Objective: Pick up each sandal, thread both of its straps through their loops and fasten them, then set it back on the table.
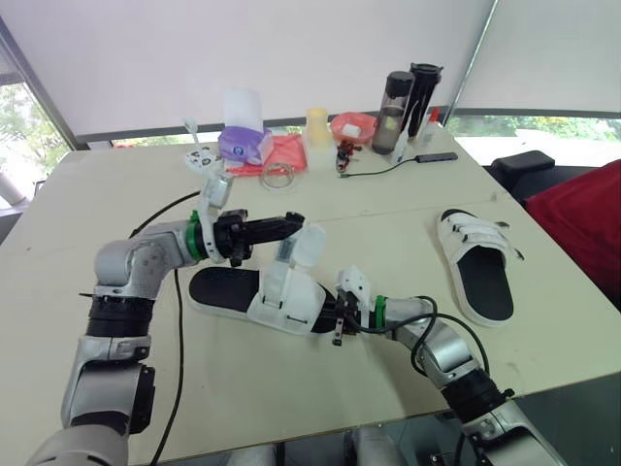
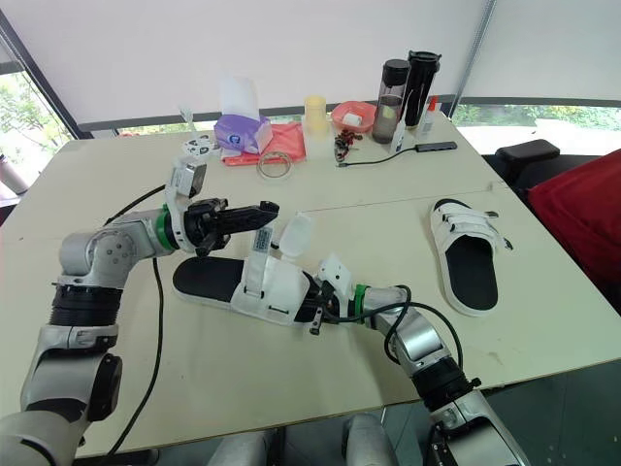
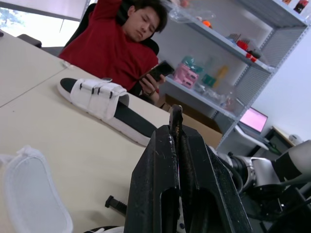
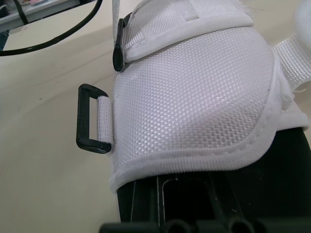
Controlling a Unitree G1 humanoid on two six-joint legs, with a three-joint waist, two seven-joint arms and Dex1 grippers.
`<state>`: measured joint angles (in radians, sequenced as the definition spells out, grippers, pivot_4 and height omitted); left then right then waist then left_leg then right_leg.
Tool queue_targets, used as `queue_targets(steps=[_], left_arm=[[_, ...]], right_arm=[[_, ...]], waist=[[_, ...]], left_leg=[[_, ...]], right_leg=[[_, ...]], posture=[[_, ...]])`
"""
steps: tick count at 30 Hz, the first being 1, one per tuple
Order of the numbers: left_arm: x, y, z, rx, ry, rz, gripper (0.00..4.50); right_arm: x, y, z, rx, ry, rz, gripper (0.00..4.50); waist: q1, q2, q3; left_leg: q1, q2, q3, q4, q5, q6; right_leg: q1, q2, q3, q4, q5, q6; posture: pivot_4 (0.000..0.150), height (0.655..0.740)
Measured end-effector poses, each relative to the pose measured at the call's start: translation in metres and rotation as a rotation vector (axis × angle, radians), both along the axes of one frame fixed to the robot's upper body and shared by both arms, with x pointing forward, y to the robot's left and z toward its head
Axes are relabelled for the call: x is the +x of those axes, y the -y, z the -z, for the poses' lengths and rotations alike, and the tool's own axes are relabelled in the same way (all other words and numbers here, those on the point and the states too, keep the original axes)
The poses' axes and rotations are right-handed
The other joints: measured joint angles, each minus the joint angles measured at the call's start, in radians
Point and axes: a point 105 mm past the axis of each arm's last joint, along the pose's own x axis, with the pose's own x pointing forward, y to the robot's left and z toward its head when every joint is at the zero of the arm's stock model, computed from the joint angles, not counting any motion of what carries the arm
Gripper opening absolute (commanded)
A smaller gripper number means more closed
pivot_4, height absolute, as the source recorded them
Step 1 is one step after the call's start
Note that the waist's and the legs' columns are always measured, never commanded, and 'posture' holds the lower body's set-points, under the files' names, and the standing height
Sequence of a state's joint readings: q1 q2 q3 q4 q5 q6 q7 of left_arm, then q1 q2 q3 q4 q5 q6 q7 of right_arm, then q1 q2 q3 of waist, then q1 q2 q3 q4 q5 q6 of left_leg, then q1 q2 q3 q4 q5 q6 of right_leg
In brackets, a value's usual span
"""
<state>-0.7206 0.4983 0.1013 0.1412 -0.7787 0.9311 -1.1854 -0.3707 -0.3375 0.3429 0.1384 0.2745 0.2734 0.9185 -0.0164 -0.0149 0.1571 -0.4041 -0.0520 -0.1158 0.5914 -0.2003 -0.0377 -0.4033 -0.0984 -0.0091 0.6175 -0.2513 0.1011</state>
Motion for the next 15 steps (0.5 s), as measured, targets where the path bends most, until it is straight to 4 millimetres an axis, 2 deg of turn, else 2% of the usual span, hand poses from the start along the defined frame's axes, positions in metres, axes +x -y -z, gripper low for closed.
queue_targets(steps=[7, 15], left_arm=[[0.014, -0.004, 0.008, -0.014, -0.033, -0.082, 0.05], [0.05, -0.014, 0.04, -0.001, -0.114, -0.218, 0.05]], right_arm=[[0.0, 0.0, 0.0, -0.004, 0.006, 0.0, 0.0], [0.0, 0.0, 0.0, -0.009, 0.012, 0.0, 0.0]], waist=[[0.002, -0.001, 0.0], [0.003, -0.001, 0.0]], left_leg=[[0.0, 0.0, 0.0, 0.0, 0.0, 0.0], [0.001, -0.002, 0.0, 0.001, 0.0, 0.0]], right_leg=[[0.0, 0.0, 0.0, 0.0, 0.0, 0.0], [0.001, 0.0, 0.0, 0.0, 0.0, 0.0]], posture=[[0.15, 0.74], [0.15, 0.74]])
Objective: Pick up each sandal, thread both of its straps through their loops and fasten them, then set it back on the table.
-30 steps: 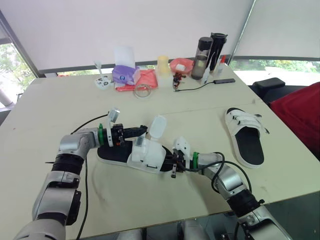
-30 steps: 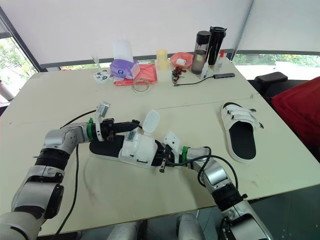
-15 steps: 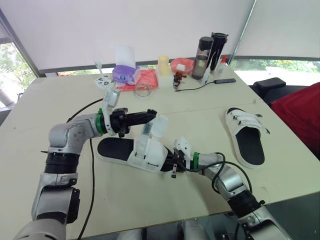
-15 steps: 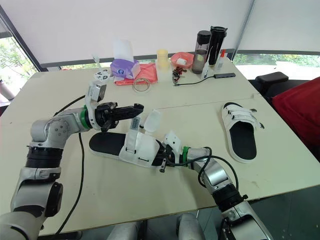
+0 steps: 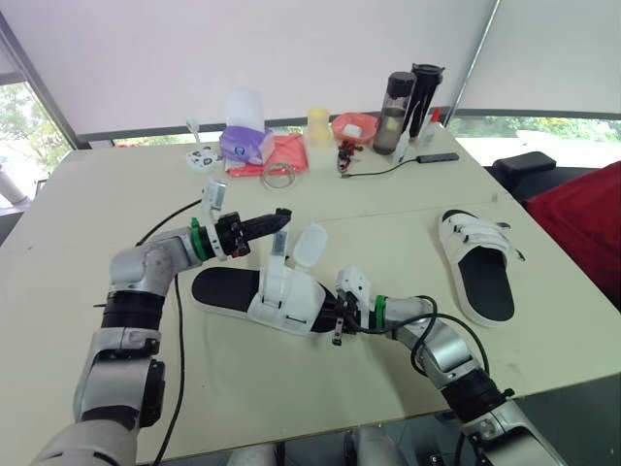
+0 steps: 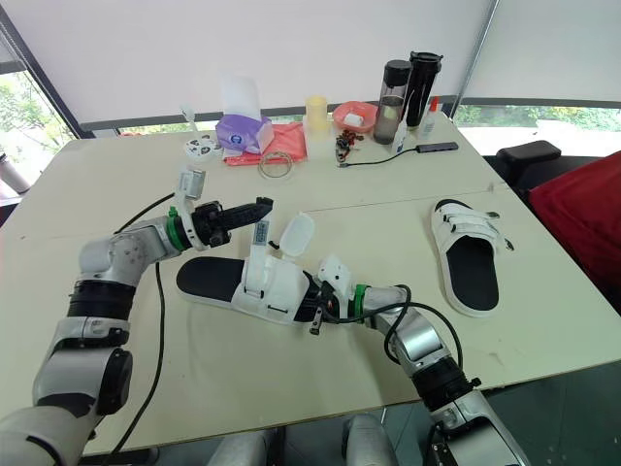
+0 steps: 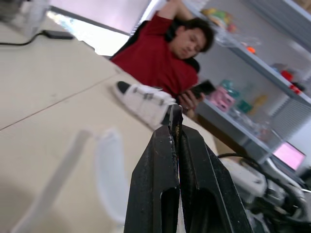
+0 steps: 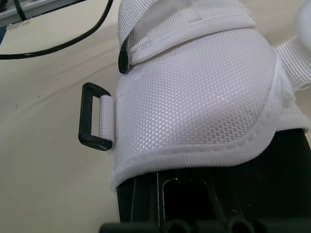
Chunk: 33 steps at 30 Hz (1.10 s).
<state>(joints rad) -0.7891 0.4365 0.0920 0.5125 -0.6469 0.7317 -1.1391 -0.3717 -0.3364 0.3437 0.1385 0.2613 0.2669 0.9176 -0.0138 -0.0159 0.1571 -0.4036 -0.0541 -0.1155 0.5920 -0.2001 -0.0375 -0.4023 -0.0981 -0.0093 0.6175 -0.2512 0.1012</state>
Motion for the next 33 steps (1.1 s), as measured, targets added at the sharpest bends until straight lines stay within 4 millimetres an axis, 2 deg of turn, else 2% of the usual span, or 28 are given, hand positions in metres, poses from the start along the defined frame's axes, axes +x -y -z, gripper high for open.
queue_targets(steps=[8, 17, 33], left_arm=[[0.025, 0.001, 0.036, 0.023, -0.117, -0.074, 0.05], [0.025, 0.002, 0.07, 0.173, -0.136, -0.062, 0.05], [0.018, -0.003, 0.076, 0.192, -0.12, -0.033, 0.05]], right_arm=[[0.0, 0.0, 0.0, 0.003, 0.0, 0.005, 0.0], [0.0, 0.0, 0.001, 0.003, -0.001, 0.009, 0.0], [0.0, -0.002, 0.001, 0.0, 0.001, 0.012, 0.0]], waist=[[0.0, -0.001, 0.0], [0.0, -0.001, 0.0], [-0.004, -0.001, 0.0]], left_leg=[[0.0, -0.001, 0.0, 0.0, 0.0, 0.0], [0.001, -0.001, 0.0, 0.0, 0.0, 0.0], [0.007, 0.0, 0.0, 0.0, -0.001, -0.002]], right_leg=[[0.0, 0.0, 0.0, 0.0, 0.002, 0.003], [0.002, 0.0, 0.0, 0.0, 0.002, 0.004], [0.007, 0.0, -0.001, -0.001, 0.002, 0.004]], posture=[[0.15, 0.74], [0.15, 0.74], [0.15, 0.74]])
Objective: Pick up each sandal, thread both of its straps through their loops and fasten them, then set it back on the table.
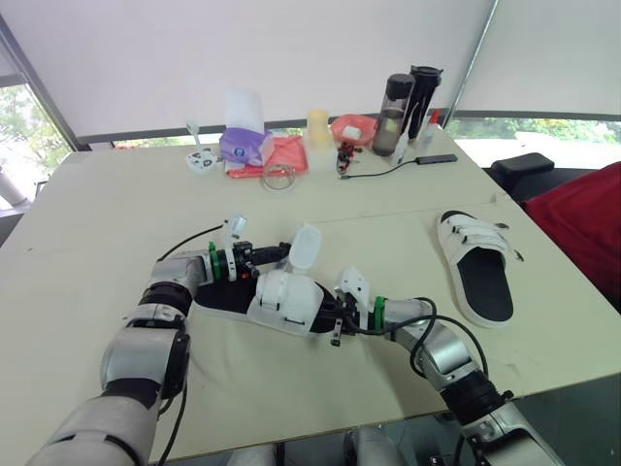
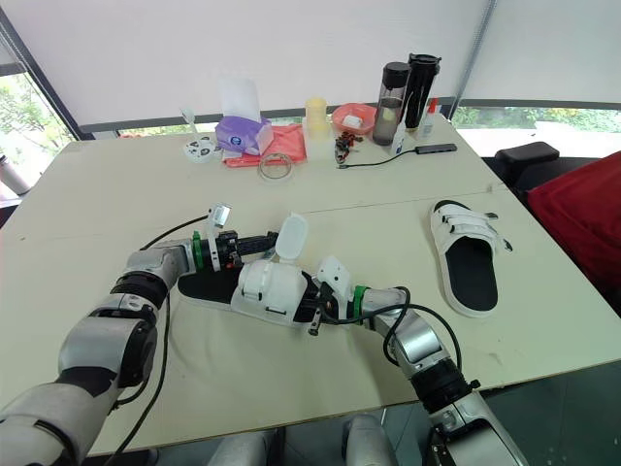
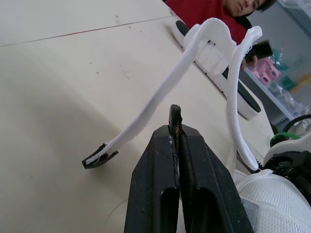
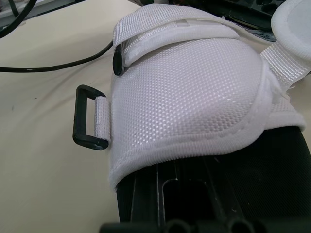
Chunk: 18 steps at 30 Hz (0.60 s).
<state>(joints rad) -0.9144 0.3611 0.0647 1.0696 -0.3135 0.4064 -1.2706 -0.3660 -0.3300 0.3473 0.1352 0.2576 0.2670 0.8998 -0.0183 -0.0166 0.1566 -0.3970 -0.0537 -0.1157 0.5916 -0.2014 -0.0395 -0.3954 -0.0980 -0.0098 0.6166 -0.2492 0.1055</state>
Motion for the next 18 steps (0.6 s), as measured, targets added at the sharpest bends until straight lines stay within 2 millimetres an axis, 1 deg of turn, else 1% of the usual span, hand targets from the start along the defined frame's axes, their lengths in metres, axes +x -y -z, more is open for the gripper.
queue_targets(steps=[3, 5, 6, 7, 8, 13, 14, 18], left_arm=[[-0.003, -0.002, 0.0, -0.004, -0.003, 0.013, 0.05], [-0.004, -0.004, 0.0, -0.007, -0.013, 0.018, 0.66], [-0.005, -0.004, 0.001, -0.007, -0.017, 0.019, 0.89], [-0.005, -0.005, 0.001, -0.008, -0.024, 0.02, 1.32], [-0.006, -0.006, 0.002, -0.008, -0.03, 0.02, 1.87], [-0.007, -0.011, 0.004, 0.014, -0.026, 0.013, 4.29], [-0.007, -0.013, 0.004, 0.028, -0.022, 0.012, 4.4], [-0.006, -0.028, 0.005, 0.099, -0.007, -0.008, 4.4]], right_arm=[[0.0, 0.0, 0.0, -0.002, 0.001, -0.002, 0.0], [0.0, 0.0, 0.0, -0.002, 0.0, -0.002, 0.0], [0.0, -0.001, 0.0, -0.002, 0.0, -0.002, 0.0], [0.0, -0.001, 0.0, -0.002, 0.0, -0.002, 0.0], [0.0, -0.001, 0.0, -0.003, 0.001, -0.002, 0.0], [0.0, -0.001, 0.0, -0.003, 0.0, -0.003, 0.0], [0.0, -0.001, 0.0, -0.003, 0.0, -0.003, 0.0], [0.001, -0.001, 0.0, -0.006, 0.003, 0.001, 0.0]], waist=[[-0.001, 0.0, 0.0], [-0.001, 0.0, 0.0], [-0.001, 0.0, 0.0], [-0.001, 0.0, 0.0], [-0.001, 0.0, 0.0], [-0.002, 0.0, 0.0], [-0.002, 0.0, 0.0], [-0.002, 0.0, 0.0]], left_leg=[[0.0, 0.0, 0.0, 0.0, 0.0, 0.0], [0.0, 0.0, 0.0, 0.0, 0.0, 0.0], [0.0, 0.0, 0.0, 0.0, 0.0, 0.0], [0.0, 0.0, 0.0, 0.0, 0.0, 0.0], [0.001, 0.0, 0.0, 0.0, 0.0, 0.0], [0.001, 0.001, 0.0, 0.0, 0.0, 0.0], [0.002, 0.001, 0.0, -0.001, 0.0, 0.0], [0.004, 0.001, 0.0, -0.001, 0.0, -0.001]], right_leg=[[0.0, 0.0, 0.0, 0.0, 0.0, 0.0], [0.0, 0.0, 0.0, 0.0, 0.0, 0.0], [0.0, 0.0, 0.0, 0.0, 0.0, 0.0], [0.0, 0.0, 0.0, 0.0, 0.0, 0.0], [0.0, 0.0, 0.0, 0.0, 0.0, 0.0], [0.001, 0.0, 0.0, 0.0, 0.0, 0.0], [0.001, 0.0, 0.0, 0.0, 0.0, 0.0], [0.002, 0.0, 0.0, 0.0, 0.0, 0.0]], posture=[[0.15, 0.74], [0.15, 0.74], [0.15, 0.74], [0.15, 0.74], [0.15, 0.74], [0.15, 0.74], [0.15, 0.74], [0.15, 0.74]])
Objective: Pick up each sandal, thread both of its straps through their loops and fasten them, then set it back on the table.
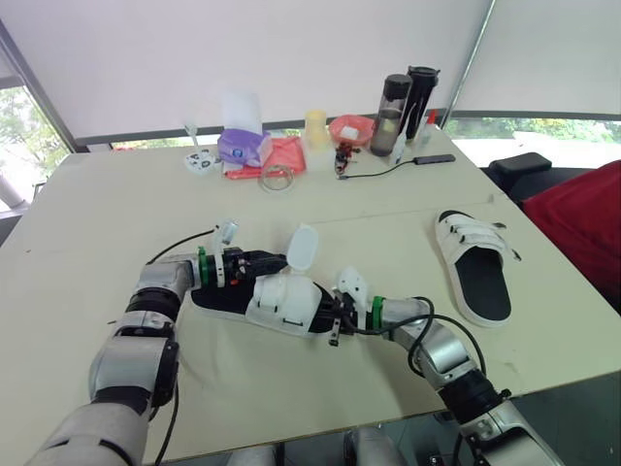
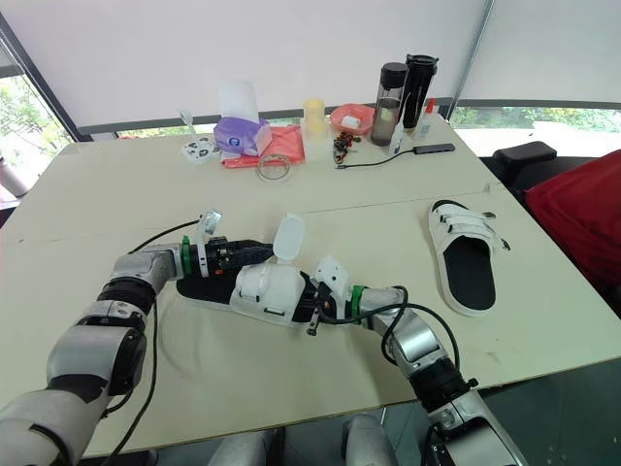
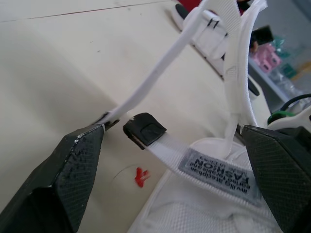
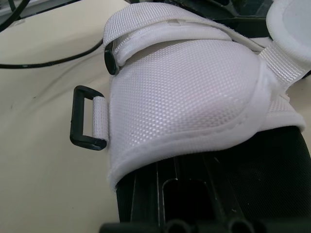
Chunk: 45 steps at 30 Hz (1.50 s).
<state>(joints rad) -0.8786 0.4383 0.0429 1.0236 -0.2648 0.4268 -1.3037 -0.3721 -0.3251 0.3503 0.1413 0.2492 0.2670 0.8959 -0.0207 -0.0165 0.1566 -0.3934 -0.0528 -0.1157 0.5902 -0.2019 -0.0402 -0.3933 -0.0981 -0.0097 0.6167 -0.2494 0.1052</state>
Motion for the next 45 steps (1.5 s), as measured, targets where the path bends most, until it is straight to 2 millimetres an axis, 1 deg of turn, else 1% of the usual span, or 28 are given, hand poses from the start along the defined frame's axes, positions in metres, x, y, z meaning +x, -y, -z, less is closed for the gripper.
queue_targets(steps=[4, 5, 7, 8, 10, 12, 13, 15, 17, 18, 21, 25, 28, 32, 38, 41, 45], left_arm=[[0.005, -0.033, -0.005, 0.042, 0.006, -0.104, 4.4], [0.007, -0.04, -0.011, 0.032, 0.016, -0.134, 4.4], [0.015, -0.042, -0.031, -0.018, 0.058, -0.164, 4.4], [0.018, -0.041, -0.042, -0.044, 0.081, -0.166, 4.4], [0.022, -0.031, -0.066, -0.116, 0.13, -0.141, 4.4], [0.021, -0.02, -0.081, -0.157, 0.157, -0.101, 4.4], [0.017, -0.009, -0.089, -0.192, 0.17, -0.055, 4.4], [0.007, 0.006, -0.095, -0.228, 0.176, 0.016, 4.4], [-0.005, 0.019, -0.088, -0.242, 0.155, 0.071, 4.4], [-0.01, 0.023, -0.081, -0.234, 0.134, 0.081, 4.4], [-0.02, 0.028, -0.062, -0.217, 0.073, 0.082, 4.4], [-0.026, 0.034, -0.052, -0.193, 0.048, 0.107, 4.4], [-0.025, 0.037, -0.05, -0.193, 0.049, 0.111, 4.4], [-0.024, 0.044, -0.042, -0.19, 0.021, 0.124, 4.4], [-0.011, 0.063, -0.037, -0.164, 0.04, 0.134, 4.4], [-0.006, 0.066, -0.039, -0.164, 0.053, 0.128, 4.4], [0.003, 0.085, -0.039, -0.203, 0.023, 0.121, 4.4]], right_arm=[[0.0, 0.0, 0.0, 0.0, 0.0, 0.002, 0.0], [0.0, 0.001, 0.0, 0.001, 0.001, 0.004, 0.0], [0.001, 0.003, -0.001, 0.004, 0.006, 0.01, 0.0], [0.001, 0.003, 0.0, 0.003, 0.006, 0.011, 0.0], [0.001, 0.002, 0.0, 0.003, 0.007, 0.009, 0.0], [0.0, 0.001, 0.001, 0.002, 0.006, 0.003, 0.0], [-0.001, 0.0, 0.001, 0.004, 0.008, -0.001, 0.0], [-0.002, -0.002, 0.001, 0.004, 0.008, -0.008, 0.0], [-0.003, -0.004, 0.001, 0.002, 0.013, -0.013, 0.0], [-0.003, -0.004, 0.001, 0.001, 0.015, -0.015, 0.0], [-0.003, -0.004, 0.001, 0.0, 0.017, -0.013, 0.0], [-0.002, -0.003, 0.001, -0.002, 0.018, -0.009, 0.0], [-0.002, -0.003, 0.001, -0.003, 0.019, -0.009, 0.0], [-0.002, -0.002, 0.001, -0.003, 0.019, -0.008, 0.0], [-0.001, -0.001, 0.001, -0.003, 0.019, -0.003, 0.0], [-0.001, 0.0, 0.001, -0.002, 0.018, -0.001, 0.0], [-0.001, 0.0, 0.001, -0.002, 0.018, 0.003, 0.0]], waist=[[0.002, 0.0, 0.0], [0.003, -0.001, 0.001], [0.005, -0.003, 0.001], [0.005, -0.003, 0.001], [0.003, -0.003, 0.001], [0.0, -0.003, 0.001], [-0.002, -0.003, 0.001], [-0.007, -0.003, 0.001], [-0.012, 0.0, 0.0], [-0.014, 0.0, 0.001], [-0.013, -0.001, 0.001], [-0.009, -0.001, 0.001], [-0.008, -0.001, 0.001], [-0.006, -0.001, 0.001], [0.0, -0.001, 0.001], [0.001, -0.001, 0.001], [0.002, -0.002, 0.001]], left_leg=[[0.0, 0.001, 0.0, 0.0, 0.0, 0.0], [0.0, 0.001, -0.001, 0.0, 0.0, 0.0], [0.0, 0.001, -0.001, 0.0, 0.0, 0.0], [0.0, 0.001, -0.002, 0.0, 0.0, 0.0], [0.0, 0.001, -0.001, 0.0, 0.0, 0.0], [0.0, 0.001, -0.001, 0.0, 0.0, 0.0], [0.0, 0.001, -0.001, -0.001, 0.0, 0.0], [0.0, 0.001, 0.0, -0.003, 0.0, 0.0], [0.001, 0.001, 0.0, -0.003, 0.0, 0.0], [0.0, 0.001, 0.0, -0.004, 0.0, 0.001], [0.0, 0.001, 0.0, -0.003, 0.0, 0.0], [0.001, 0.001, 0.0, -0.003, 0.0, 0.0], [0.001, 0.001, 0.0, -0.003, 0.0, 0.0], [0.001, 0.001, 0.0, -0.003, 0.0, 0.0], [0.001, 0.001, 0.0, -0.002, 0.0, 0.0], [0.001, 0.001, 0.0, -0.002, 0.0, 0.0], [0.001, 0.001, 0.0, -0.001, 0.0, 0.0]], right_leg=[[0.0, 0.0, 0.0, 0.0, 0.0, 0.0], [0.0, 0.0, 0.0, 0.0, 0.0, 0.0], [0.0, 0.0, 0.0, -0.001, 0.0, 0.0], [-0.001, 0.0, -0.001, -0.002, 0.0, 0.0], [0.002, -0.001, -0.001, -0.002, 0.0, 0.0], [0.002, -0.002, 0.0, -0.002, 0.0, 0.0], [0.001, -0.002, 0.0, -0.002, 0.0, 0.0], [0.0, -0.001, 0.0, -0.002, 0.0, 0.0], [0.001, -0.001, 0.001, -0.002, 0.0, 0.0], [0.0, -0.001, 0.001, -0.002, 0.0, 0.0], [0.0, -0.001, 0.001, -0.002, 0.0, 0.0], [0.001, -0.001, 0.001, -0.002, 0.0, 0.0], [0.0, -0.001, 0.001, -0.002, 0.0, 0.0], [0.0, -0.001, 0.001, -0.002, 0.0, 0.0], [0.0, -0.001, 0.001, -0.002, 0.0, 0.0], [0.0, -0.001, 0.001, -0.002, 0.0, 0.0], [0.001, -0.001, 0.0, -0.002, 0.0, 0.0]], posture=[[0.15, 0.74], [0.15, 0.74], [0.15, 0.74], [0.15, 0.74], [0.15, 0.74], [0.15, 0.74], [0.15, 0.74], [0.15, 0.74], [0.15, 0.74], [0.15, 0.74], [0.15, 0.74], [0.15, 0.74], [0.15, 0.74], [0.15, 0.74], [0.15, 0.74], [0.15, 0.74], [0.15, 0.74]])
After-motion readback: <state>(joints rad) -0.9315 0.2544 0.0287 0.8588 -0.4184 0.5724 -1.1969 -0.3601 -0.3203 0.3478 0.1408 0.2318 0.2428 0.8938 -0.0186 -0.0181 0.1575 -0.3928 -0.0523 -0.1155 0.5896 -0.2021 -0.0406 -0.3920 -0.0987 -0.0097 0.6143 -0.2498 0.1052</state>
